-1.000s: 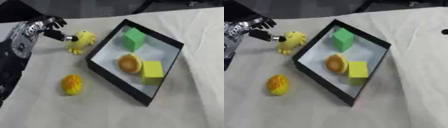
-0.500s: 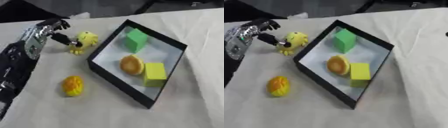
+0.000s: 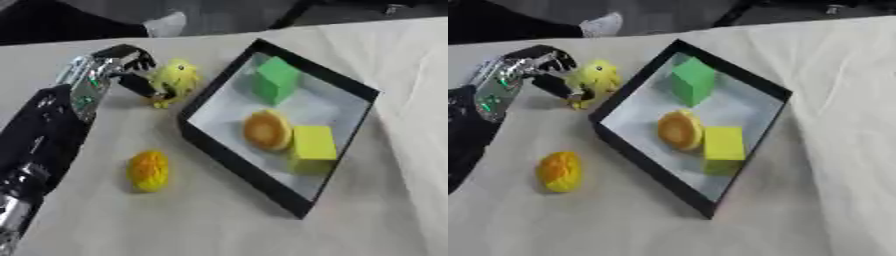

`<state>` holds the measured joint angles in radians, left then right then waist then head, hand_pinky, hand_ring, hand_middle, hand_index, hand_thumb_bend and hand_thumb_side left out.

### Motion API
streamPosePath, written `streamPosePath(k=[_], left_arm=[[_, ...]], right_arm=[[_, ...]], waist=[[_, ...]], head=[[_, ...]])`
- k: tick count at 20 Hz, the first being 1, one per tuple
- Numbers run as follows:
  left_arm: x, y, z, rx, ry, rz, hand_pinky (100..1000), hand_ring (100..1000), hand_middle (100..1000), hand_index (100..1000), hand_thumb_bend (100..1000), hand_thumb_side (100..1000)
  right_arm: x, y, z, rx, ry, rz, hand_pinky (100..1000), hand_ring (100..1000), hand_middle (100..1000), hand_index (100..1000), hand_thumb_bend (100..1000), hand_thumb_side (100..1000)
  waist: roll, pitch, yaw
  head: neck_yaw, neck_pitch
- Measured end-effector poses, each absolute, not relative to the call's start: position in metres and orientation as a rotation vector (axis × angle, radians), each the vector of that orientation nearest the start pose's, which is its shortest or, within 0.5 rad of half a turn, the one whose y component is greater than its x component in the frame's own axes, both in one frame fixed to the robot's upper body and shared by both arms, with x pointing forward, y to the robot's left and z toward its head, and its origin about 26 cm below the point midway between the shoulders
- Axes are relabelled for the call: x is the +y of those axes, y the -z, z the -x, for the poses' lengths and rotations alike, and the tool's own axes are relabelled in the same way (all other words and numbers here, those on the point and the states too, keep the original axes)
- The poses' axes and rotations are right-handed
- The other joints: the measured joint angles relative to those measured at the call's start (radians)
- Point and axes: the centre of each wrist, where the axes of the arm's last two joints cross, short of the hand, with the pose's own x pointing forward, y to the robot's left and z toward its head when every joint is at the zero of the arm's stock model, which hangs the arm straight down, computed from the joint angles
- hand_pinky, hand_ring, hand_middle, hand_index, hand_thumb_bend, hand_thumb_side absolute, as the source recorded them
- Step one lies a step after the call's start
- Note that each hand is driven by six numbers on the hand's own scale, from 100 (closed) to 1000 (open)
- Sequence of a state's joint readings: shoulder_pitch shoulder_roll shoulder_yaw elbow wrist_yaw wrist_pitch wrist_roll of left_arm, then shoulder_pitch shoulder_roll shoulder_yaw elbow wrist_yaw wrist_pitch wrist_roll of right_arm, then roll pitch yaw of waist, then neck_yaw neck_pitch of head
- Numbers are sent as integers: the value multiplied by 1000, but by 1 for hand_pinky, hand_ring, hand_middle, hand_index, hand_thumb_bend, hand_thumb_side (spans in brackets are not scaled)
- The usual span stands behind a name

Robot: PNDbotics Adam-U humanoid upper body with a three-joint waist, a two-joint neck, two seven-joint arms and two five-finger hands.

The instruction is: Pick up objects on the table and place them in the box.

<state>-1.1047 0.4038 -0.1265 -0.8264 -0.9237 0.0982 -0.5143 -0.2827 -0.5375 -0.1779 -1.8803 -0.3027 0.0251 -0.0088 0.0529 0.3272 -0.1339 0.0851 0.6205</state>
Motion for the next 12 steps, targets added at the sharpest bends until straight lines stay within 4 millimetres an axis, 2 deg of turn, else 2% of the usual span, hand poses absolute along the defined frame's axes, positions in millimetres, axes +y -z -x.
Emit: streamPosePath(k=[4,6,9,12], left_arm=[[246,-247,-497,-1218,1334,-847,769,710,621,682,230,172],[241,-250,-495,-1235,1357,-837,768,710,620,677,195,109],[231,-258,-491,-1274,1405,-839,764,705,615,661,173,100],[218,-275,-481,-1367,1470,-892,756,707,617,655,215,100]], right_arm=[[-348,-216,-306,-2168,-214,189,886,686,767,877,100,566],[-348,-216,-306,-2167,-214,189,886,686,767,877,100,565],[-348,-215,-305,-2166,-213,190,886,686,767,877,100,563],[-348,-214,-305,-2162,-211,192,886,686,767,877,100,560]], waist=[[0,0,0],[0,0,3],[0,0,13],[0,-1,23]], head=[[0,0],[-1,1],[-7,3],[-15,10]])
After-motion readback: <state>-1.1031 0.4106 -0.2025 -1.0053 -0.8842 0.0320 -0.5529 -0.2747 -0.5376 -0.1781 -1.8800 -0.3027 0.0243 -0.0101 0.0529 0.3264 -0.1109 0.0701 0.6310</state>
